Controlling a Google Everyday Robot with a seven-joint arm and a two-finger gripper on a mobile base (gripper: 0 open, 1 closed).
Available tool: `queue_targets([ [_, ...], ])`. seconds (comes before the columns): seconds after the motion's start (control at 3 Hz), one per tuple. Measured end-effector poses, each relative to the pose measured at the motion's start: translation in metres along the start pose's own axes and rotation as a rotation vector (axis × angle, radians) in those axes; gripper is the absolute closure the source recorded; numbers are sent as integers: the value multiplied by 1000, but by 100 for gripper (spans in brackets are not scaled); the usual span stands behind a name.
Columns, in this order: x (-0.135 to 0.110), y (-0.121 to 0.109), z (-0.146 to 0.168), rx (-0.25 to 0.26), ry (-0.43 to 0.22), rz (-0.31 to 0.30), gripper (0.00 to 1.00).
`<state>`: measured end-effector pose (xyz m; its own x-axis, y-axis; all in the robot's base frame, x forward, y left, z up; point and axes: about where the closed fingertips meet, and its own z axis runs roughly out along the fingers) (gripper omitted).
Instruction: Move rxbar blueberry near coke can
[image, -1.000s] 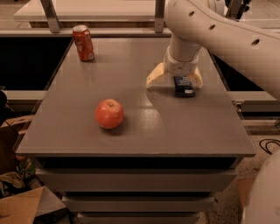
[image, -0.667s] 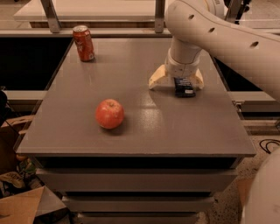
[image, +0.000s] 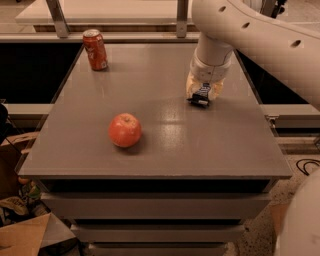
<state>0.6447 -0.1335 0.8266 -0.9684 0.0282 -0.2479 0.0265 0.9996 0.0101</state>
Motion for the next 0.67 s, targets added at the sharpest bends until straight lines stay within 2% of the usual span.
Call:
queue_targets([
  [0.33,-2,0,-9,0,0,0,99],
  [0.67,-3,0,-11,0,0,0,100],
])
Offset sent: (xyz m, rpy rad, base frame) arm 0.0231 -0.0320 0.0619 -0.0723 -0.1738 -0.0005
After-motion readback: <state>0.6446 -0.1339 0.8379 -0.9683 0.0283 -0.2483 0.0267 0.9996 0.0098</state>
